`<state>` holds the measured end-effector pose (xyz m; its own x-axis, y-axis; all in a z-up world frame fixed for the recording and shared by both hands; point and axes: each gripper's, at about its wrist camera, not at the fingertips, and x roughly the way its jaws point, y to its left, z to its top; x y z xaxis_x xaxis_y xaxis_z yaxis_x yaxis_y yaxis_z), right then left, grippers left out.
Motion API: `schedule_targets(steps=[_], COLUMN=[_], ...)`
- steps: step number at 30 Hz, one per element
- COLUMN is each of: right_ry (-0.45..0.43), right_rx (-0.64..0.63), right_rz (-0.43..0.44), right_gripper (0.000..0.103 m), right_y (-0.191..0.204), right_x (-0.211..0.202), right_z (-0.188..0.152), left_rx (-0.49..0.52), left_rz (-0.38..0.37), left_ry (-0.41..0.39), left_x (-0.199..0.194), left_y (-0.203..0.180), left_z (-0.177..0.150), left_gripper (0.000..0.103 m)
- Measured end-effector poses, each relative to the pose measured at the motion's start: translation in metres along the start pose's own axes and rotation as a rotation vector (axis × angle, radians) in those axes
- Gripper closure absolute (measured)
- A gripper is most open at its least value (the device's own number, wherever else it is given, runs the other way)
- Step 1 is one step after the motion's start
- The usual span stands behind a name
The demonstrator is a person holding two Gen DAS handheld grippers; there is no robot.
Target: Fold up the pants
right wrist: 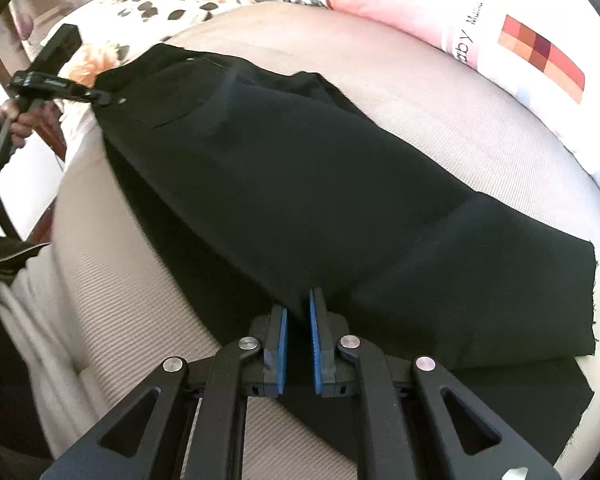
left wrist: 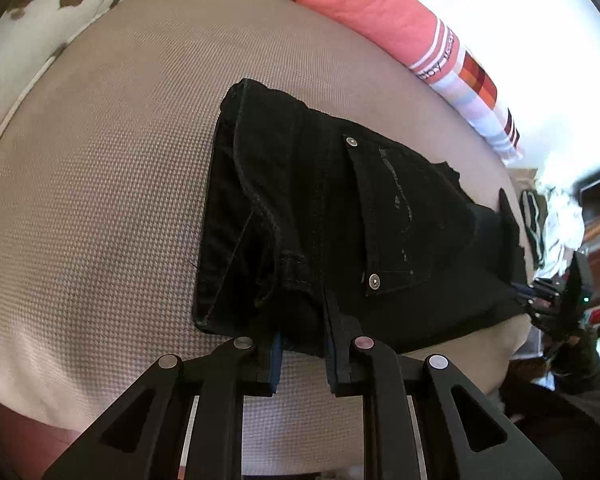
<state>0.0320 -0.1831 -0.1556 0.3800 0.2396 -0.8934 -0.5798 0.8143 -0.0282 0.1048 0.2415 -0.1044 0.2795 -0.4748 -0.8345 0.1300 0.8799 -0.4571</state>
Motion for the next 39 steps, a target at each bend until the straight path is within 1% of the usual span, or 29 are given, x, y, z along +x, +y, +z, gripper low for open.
schedule_targets(steps=[4,7,8,10,13,15,17,18,20,21,22,25,26,27,28,29,30,33,36,39], right_ry=[0.032,0.052,0.042,0.047,0.045,0.044,0.04,0.035,0.026,0.02,0.017,0.012,0.013,0.016,0.021,0.027,0.034,0.054,0.07,0.076], right_rx=[0.03,0.049,0.06,0.094,0.095,0.095,0.108,0.114,0.121,0.125,0.13,0.153,0.175,0.196,0.221,0.251,0.29,0.347,0.36,0.372], right_rz=[0.039,0.044,0.051,0.079,0.084,0.084,0.087,0.091,0.093,0.096,0.098,0.114,0.126,0.138,0.15,0.165,0.181,0.198,0.194,0.196], right_gripper=[0.094,0.094,0.094,0.094,0.094,0.094,0.094,0.093,0.093,0.093,0.092,0.092,0.092,0.092,0.092,0.092,0.092,0.092,0.092,0.092], right_y=[0.012,0.016,0.014,0.008,0.009,0.01,0.01,0.008,0.007,0.003,0.001,-0.004,-0.008,-0.011,-0.013,-0.017,-0.022,-0.027,-0.029,-0.028], right_x=[0.011,0.024,0.026,0.026,0.025,0.025,0.025,0.025,0.024,0.023,0.022,0.021,0.021,0.021,0.022,0.022,0.023,0.024,0.024,0.026], right_z=[-0.013,-0.019,-0.018,-0.018,-0.019,-0.019,-0.019,-0.018,-0.019,-0.021,-0.022,-0.024,-0.025,-0.025,-0.024,-0.024,-0.024,-0.022,-0.021,-0.021], left_rx=[0.001,0.037,0.052,0.07,0.058,0.049,0.056,0.068,0.09,0.104,0.136,0.237,0.294,0.346,0.401,0.459,0.502,0.622,0.739,0.815], left_rz=[0.023,0.064,0.081,0.095,0.109,0.132,0.203,0.231,0.311,0.36,0.374,0.339,0.312,0.296,0.274,0.236,0.203,0.078,0.039,0.001], left_ry=[-0.033,-0.016,-0.009,-0.012,-0.036,-0.047,-0.057,-0.067,-0.104,-0.134,-0.184,-0.271,-0.283,-0.278,-0.262,-0.237,-0.215,-0.132,-0.074,-0.023], left_x=[-0.007,0.0,0.004,0.006,0.003,-0.003,-0.011,-0.017,-0.028,-0.033,-0.04,-0.047,-0.042,-0.035,-0.026,-0.013,-0.003,0.04,0.081,0.111], left_y=[-0.002,-0.001,-0.001,-0.001,-0.003,-0.005,-0.008,-0.01,-0.018,-0.024,-0.036,-0.074,-0.094,-0.112,-0.13,-0.15,-0.164,-0.213,-0.258,-0.284], left_z=[0.007,0.001,-0.001,-0.005,-0.008,-0.011,-0.015,-0.017,-0.022,-0.024,-0.028,-0.036,-0.038,-0.04,-0.042,-0.044,-0.047,-0.058,-0.07,-0.082], left_gripper=[0.085,0.084,0.08,0.078,0.072,0.064,0.043,0.041,0.04,0.04,0.04,0.04,0.04,0.04,0.04,0.04,0.04,0.04,0.04,0.04])
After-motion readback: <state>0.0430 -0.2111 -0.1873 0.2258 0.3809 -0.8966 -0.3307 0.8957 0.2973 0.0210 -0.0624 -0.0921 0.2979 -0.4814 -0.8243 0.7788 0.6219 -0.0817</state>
